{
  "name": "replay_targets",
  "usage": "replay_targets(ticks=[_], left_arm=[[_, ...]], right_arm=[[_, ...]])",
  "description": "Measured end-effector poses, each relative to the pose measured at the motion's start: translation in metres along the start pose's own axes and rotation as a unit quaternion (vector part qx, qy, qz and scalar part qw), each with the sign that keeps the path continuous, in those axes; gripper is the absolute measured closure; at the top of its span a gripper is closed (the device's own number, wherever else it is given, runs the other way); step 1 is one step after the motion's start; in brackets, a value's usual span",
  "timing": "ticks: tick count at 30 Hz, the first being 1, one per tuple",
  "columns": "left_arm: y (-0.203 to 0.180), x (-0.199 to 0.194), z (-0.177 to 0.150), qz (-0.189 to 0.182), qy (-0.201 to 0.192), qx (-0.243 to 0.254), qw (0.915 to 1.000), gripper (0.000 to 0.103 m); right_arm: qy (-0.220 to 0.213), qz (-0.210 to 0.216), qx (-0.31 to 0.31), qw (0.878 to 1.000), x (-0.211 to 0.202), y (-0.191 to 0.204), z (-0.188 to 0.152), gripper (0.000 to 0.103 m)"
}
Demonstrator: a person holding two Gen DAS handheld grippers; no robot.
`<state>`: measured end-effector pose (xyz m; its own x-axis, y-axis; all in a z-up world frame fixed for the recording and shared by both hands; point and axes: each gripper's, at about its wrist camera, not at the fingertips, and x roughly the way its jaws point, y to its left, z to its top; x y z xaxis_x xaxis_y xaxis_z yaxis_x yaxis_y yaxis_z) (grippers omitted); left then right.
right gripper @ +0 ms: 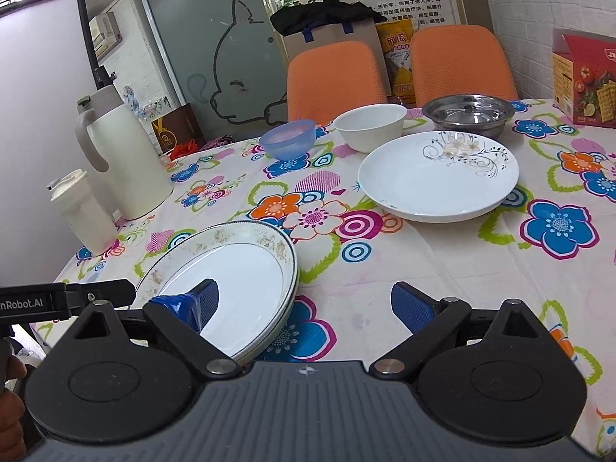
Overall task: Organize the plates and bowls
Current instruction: 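Release the stacked plates and move the left gripper to the flower-print plate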
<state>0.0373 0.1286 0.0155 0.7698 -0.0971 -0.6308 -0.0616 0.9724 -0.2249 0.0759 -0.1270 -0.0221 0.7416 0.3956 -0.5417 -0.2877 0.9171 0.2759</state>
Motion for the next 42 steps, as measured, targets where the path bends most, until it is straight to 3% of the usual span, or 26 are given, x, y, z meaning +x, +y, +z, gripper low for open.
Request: replay_targets(ticks=[7,29,37,42], left_arm=[[-0.015,-0.007,-0.007,-0.008,-0.006,0.031,0.9995,0.034],[-0.008,0.001,-0.008,-0.013,0.010,0.013,0.9998,0.033],[-0.024,0.018,0.000,-0.013,0.027,0.024,0.9993,0.033],[-0.053,0.049,0.018,-0.036,0.053,0.042,0.9971,0.033]], right_arm=[[-0.003,-0.010,0.010,1.000,-0.009,-0.004,-0.001,0.019],[0.025,-0.001,0.012,1.000,0.004,-0.006,-0.010,0.019],[0.015,-0.009,0.030,0.999,0.003,-0.034,-0.002,0.019],[-0.008,-0.047,0.036,0.998,-0.007,-0.068,0.011,0.019]])
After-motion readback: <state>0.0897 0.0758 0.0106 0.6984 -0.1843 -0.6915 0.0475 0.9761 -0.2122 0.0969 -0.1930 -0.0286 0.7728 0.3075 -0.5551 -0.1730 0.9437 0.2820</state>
